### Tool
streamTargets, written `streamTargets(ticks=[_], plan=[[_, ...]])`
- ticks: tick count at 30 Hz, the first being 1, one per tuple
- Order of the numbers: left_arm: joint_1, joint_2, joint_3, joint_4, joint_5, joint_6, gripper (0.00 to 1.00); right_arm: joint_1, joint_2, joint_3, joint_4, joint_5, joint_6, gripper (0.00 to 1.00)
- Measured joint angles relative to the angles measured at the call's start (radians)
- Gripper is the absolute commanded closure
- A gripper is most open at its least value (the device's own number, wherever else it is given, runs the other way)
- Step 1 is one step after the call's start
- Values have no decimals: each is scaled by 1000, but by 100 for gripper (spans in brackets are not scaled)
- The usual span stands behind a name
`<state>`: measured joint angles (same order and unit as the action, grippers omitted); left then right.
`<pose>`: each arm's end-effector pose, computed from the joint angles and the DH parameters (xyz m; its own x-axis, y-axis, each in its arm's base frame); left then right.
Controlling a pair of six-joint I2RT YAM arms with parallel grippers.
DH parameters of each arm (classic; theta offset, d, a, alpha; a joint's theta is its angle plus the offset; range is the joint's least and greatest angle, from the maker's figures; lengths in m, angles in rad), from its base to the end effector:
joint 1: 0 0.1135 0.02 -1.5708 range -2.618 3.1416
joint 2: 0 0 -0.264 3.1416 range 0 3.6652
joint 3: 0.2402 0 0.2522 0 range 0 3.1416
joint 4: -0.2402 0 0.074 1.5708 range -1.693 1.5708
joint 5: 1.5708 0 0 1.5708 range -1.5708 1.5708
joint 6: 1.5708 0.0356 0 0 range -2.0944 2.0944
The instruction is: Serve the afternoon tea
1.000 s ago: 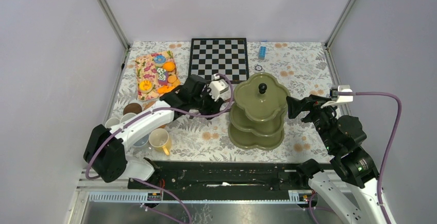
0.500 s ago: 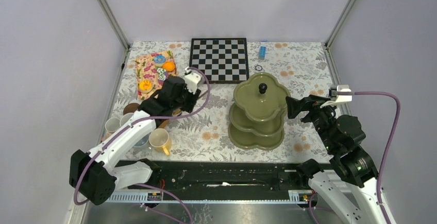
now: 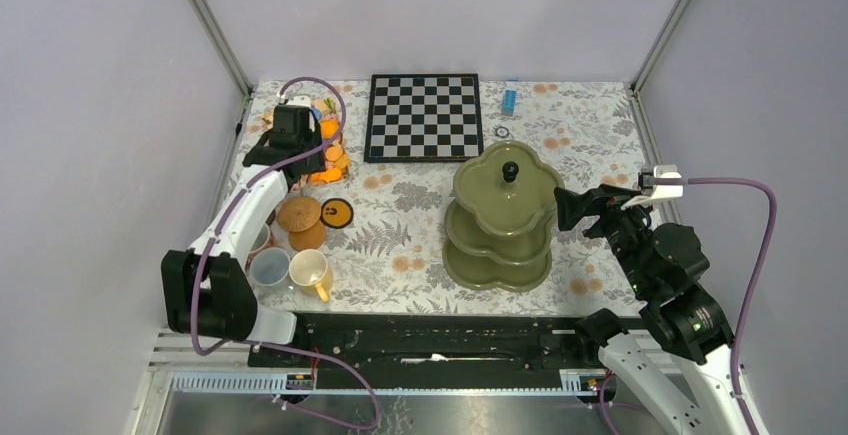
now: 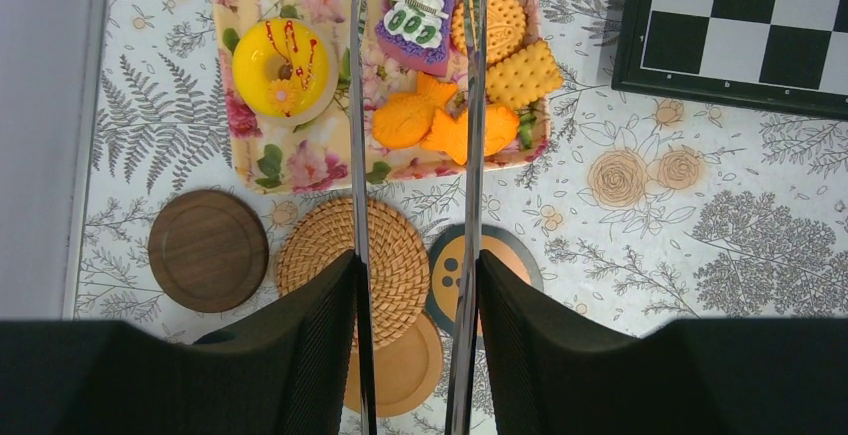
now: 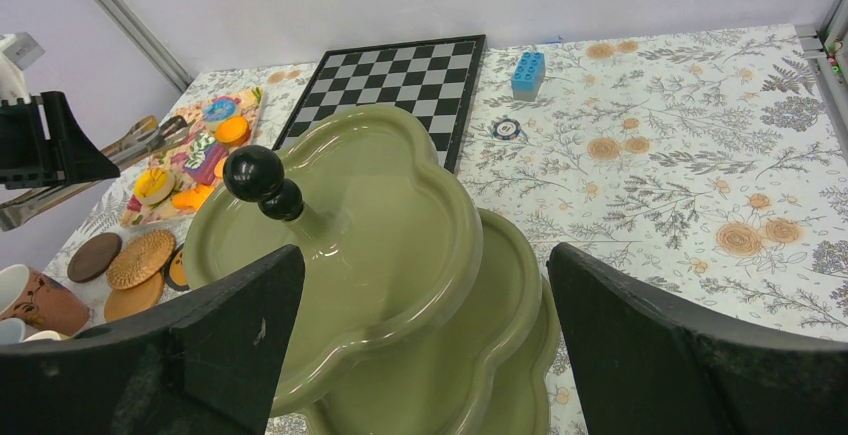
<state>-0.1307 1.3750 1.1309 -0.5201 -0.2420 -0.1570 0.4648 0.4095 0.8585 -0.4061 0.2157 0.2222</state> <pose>0.2978 -0.0305 0.2964 -0.6706 -0.0649 -0.7390 -0.1517 0.9871 0.0509 0.0759 0.0296 0.3837 -0.0170 0.2323 -0.9725 -0.2491 0.9410 0.2291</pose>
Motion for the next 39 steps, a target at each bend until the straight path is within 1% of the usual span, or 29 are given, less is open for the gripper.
streamTargets(ticks=[4, 11, 25, 39], plan=[[12, 60, 29, -6, 3, -12, 52, 0, -1, 0, 0, 0, 0, 2], [65, 122, 31, -20, 28, -5, 51, 0, -1, 0, 0, 0, 0, 2], [77, 145, 31, -5, 85, 18, 52, 0, 1, 0, 0, 0, 2, 2], [84, 162, 37, -9, 113, 22, 51, 0, 2, -4, 0, 0, 4, 2]])
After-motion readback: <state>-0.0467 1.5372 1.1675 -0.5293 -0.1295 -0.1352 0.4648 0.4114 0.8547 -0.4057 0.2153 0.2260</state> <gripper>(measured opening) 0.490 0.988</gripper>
